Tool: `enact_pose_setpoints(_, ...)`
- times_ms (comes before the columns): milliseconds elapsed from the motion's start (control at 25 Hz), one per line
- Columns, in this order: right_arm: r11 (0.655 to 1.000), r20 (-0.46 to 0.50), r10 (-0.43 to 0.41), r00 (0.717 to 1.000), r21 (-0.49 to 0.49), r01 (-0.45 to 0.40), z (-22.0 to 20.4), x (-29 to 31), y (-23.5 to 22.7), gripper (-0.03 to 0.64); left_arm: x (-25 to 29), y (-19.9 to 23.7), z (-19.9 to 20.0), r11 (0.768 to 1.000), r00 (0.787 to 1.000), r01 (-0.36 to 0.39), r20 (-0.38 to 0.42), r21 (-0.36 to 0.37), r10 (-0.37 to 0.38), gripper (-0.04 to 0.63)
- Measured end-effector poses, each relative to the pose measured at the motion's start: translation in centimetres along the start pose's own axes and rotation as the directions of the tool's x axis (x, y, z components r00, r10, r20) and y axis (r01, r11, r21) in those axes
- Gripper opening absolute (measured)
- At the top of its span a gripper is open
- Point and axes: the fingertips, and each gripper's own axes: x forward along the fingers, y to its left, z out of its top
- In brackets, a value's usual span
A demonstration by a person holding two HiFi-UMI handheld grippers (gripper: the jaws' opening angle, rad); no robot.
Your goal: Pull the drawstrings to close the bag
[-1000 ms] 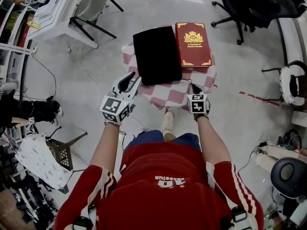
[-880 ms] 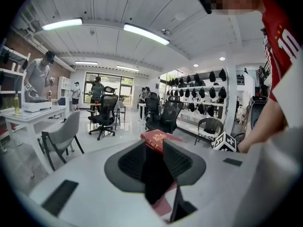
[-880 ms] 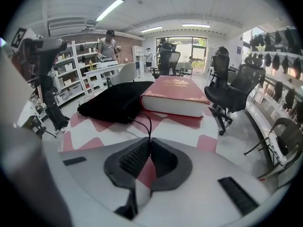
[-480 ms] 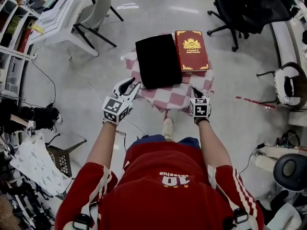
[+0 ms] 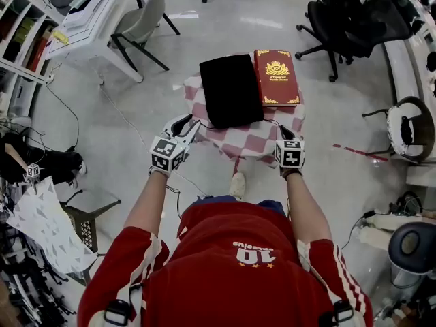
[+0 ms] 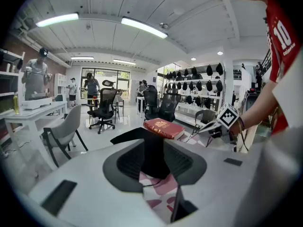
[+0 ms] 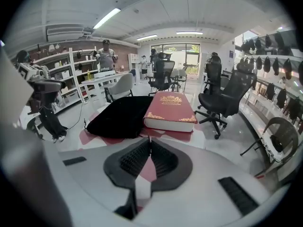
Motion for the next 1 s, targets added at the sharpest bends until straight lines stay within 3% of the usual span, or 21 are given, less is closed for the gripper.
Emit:
enact_pose_setpoints(400,1.000,0.016,0.004,1.000,-0.005,-0.003,1.0,0.1,0.4,0.028,1.5,1.0,-6.1,0.999,0.994,0.008,-0.113,-0.049,-0.013,0.130)
enact_pose_setpoints(720,1.000,0.000,-0.006,1.000,-0.005,0.006,0.1,0.1,0.2,0.028,3.0,1.8,-10.2,0.988,0.987,-0.021,-0.159,-0.156,-0.005,0.132)
enact_pose_setpoints(1000,1.000,0.010,-0.008,1.000,0.009,0.007,0.1,0.4,0.0,0.028,4.6,2.9,-13.2,0.963,0.980,-0.072,-0.199,-0.261,0.019,0.137)
